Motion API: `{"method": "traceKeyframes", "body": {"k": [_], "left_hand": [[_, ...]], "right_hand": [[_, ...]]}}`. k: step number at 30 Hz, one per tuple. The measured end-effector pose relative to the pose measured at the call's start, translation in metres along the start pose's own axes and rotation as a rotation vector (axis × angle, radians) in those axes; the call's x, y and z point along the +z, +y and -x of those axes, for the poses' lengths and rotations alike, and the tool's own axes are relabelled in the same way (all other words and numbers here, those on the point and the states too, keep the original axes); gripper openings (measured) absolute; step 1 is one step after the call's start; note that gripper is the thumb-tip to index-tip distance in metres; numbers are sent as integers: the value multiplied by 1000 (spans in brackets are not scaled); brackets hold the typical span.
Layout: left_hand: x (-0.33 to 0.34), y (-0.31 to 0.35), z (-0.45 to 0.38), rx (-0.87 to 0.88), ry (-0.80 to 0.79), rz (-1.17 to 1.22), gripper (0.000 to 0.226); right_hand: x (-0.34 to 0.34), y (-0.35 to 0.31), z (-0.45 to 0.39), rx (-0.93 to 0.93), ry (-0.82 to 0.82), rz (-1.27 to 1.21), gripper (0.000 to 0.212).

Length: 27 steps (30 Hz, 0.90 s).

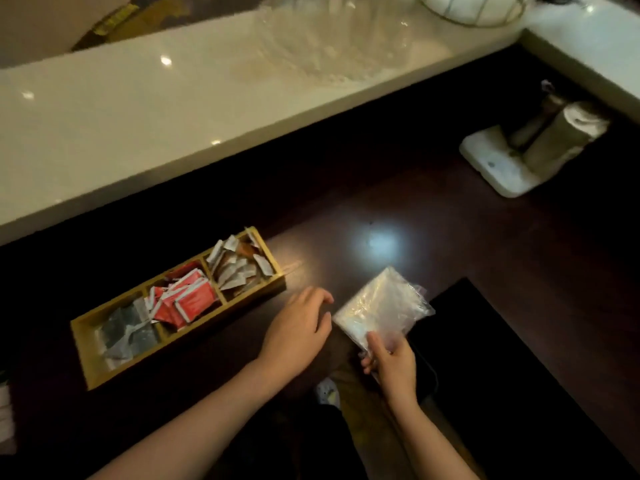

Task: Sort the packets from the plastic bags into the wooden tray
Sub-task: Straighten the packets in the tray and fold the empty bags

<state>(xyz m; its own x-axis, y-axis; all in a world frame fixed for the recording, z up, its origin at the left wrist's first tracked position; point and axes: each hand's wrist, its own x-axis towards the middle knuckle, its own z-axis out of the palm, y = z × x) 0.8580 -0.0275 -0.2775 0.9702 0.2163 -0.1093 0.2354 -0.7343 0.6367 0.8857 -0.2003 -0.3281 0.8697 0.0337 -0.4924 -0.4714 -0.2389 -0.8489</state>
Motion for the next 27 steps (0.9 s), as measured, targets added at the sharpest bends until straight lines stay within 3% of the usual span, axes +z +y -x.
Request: {"method": "traceKeyframes", "body": {"k": [5, 10, 18, 23, 27], "left_hand": [[50, 9, -43, 207, -53, -205, 30], [91, 2, -76, 301, -61, -293, 39], [127, -4, -94, 338, -98, -499, 43], [131, -4, -96, 339, -65, -502, 43], [133, -6, -96, 337, -52, -499, 43]], "right_hand": [[-53, 65, -14, 96, 200, 59, 23], [-75, 129, -33, 374, 321, -125, 18], [-80, 213, -111, 656, 315, -354, 24], [-76, 257, -151, 713, 339, -428, 35], [-75, 278, -162, 753, 341, -561, 25]]}}
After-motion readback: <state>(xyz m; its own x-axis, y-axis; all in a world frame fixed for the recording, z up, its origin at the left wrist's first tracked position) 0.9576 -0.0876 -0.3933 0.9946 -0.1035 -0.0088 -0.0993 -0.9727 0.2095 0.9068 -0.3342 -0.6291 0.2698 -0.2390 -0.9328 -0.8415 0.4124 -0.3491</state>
